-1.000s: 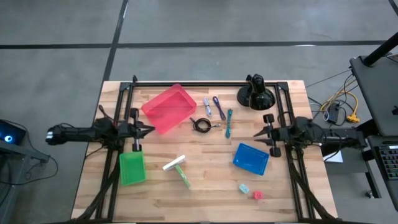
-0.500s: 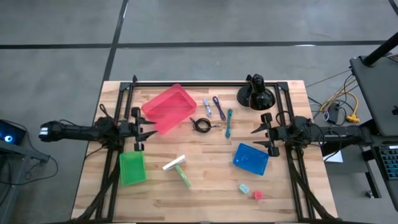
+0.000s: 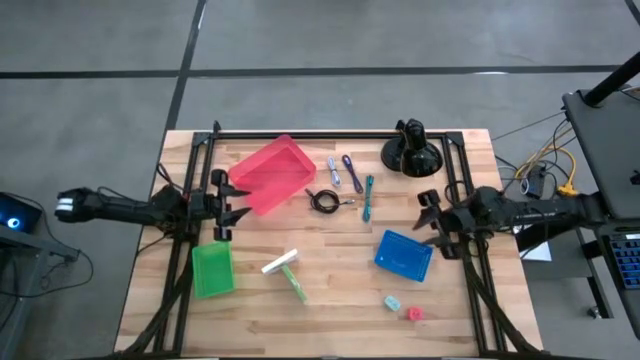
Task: Pick and place items into bin
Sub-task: Put the blue charger adapter into the green bin
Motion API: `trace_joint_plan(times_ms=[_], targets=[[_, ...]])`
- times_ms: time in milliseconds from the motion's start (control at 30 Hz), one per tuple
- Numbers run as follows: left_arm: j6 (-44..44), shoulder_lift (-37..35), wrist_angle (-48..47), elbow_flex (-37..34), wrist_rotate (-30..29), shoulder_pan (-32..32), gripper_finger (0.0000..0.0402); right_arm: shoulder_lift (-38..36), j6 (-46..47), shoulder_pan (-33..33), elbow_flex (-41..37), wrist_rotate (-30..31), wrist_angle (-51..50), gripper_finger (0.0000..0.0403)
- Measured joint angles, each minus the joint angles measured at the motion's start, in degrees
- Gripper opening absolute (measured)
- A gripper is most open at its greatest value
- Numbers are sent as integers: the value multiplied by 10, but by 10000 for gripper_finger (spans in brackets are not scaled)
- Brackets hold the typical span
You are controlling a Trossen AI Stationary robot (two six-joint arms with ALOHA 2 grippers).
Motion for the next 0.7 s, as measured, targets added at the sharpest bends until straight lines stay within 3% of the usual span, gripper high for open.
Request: trace_joint_plan(times_ms=[167, 300, 500, 633, 700], targets=[[-14, 28, 5, 0, 0, 0, 171, 10, 18, 16, 0, 7, 89, 178], [-53, 37, 7, 2, 1, 0, 171, 14, 67, 26, 20, 27, 91, 178], [-71, 37, 2, 1, 2, 0, 171, 67, 35, 57, 82, 90, 90, 178], [-94, 38, -3, 1, 7, 0, 171, 128, 32, 76, 147, 111, 26, 178], [-98, 38, -8, 1, 16, 0, 171, 156, 31, 85, 184, 175, -26, 177]])
